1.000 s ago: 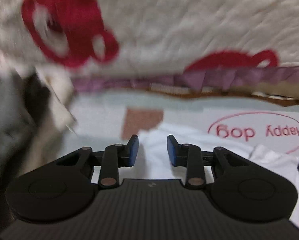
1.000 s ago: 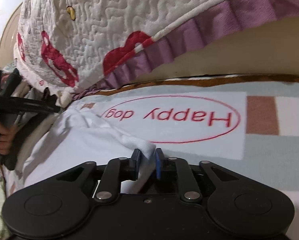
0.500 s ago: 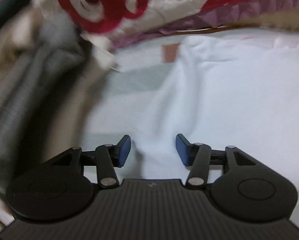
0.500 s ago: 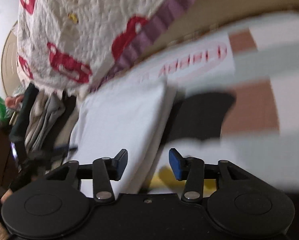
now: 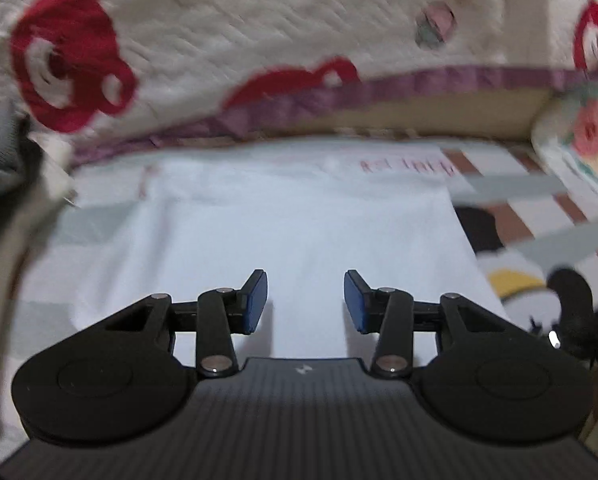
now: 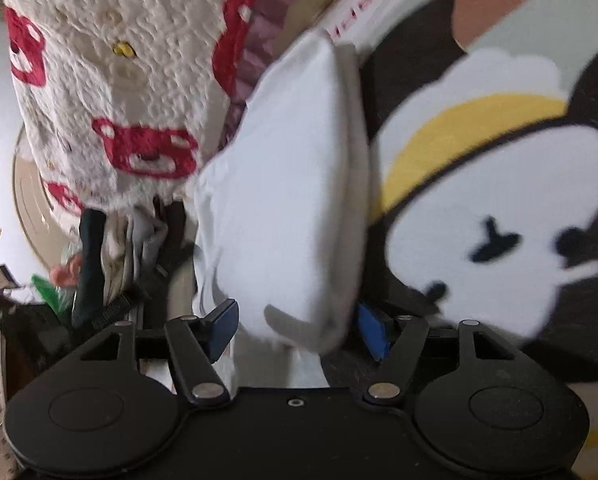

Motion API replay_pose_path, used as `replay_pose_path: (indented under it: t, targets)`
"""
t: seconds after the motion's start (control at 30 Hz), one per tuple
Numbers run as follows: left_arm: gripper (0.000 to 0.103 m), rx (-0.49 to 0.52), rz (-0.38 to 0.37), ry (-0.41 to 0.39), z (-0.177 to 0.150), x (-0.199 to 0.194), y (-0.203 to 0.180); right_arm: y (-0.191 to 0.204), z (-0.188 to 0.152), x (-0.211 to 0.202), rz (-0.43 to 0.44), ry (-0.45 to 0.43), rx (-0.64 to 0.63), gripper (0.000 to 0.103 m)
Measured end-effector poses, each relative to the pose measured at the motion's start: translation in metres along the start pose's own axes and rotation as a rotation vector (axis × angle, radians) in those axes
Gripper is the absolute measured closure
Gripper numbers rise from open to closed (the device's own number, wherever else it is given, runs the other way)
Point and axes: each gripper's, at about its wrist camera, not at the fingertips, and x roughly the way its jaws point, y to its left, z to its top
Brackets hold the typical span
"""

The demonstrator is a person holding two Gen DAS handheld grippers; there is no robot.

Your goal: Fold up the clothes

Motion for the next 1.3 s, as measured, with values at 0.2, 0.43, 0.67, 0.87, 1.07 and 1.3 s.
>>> replay_pose_path:
  t: [0.2,0.43,0.67,0.87,1.07,1.3]
  targets:
    - [0.06,-0.211,0.022,0.035,-0.012,0.011,0.032,0.011,0.014,0.025,0.01,-0.051,0.0,0.032]
    - [0.062,-0.15,0.047,0.053,-0.014,0.01,0.021,0.022,0.04,0.033,0.135,-0.029,-0.071,0.082]
    - [0.092,-0.058,-0.018,0.054,-0.006,-0.002,-0.024,0.053,0.056,0.016,0.245,0.015,-0.218,0.087]
    - [0.092,-0.103,-0.202,0.126,-0.014,-0.011,-0.073,0.075,0.05,-0.043,0.2,0.031,-0.333,0.087]
    - [0.088,-0.283,-0.231,0.109,-0.035,-0.008,-0.052,0.078,0.049,-0.044,0.116,0.068,-0.475,0.087]
    - [0.065,-0.339,-0.081,-0.015,-0.064,-0.046,0.011,0.139,0.065,0.012,0.211,0.214,-0.66,0.088]
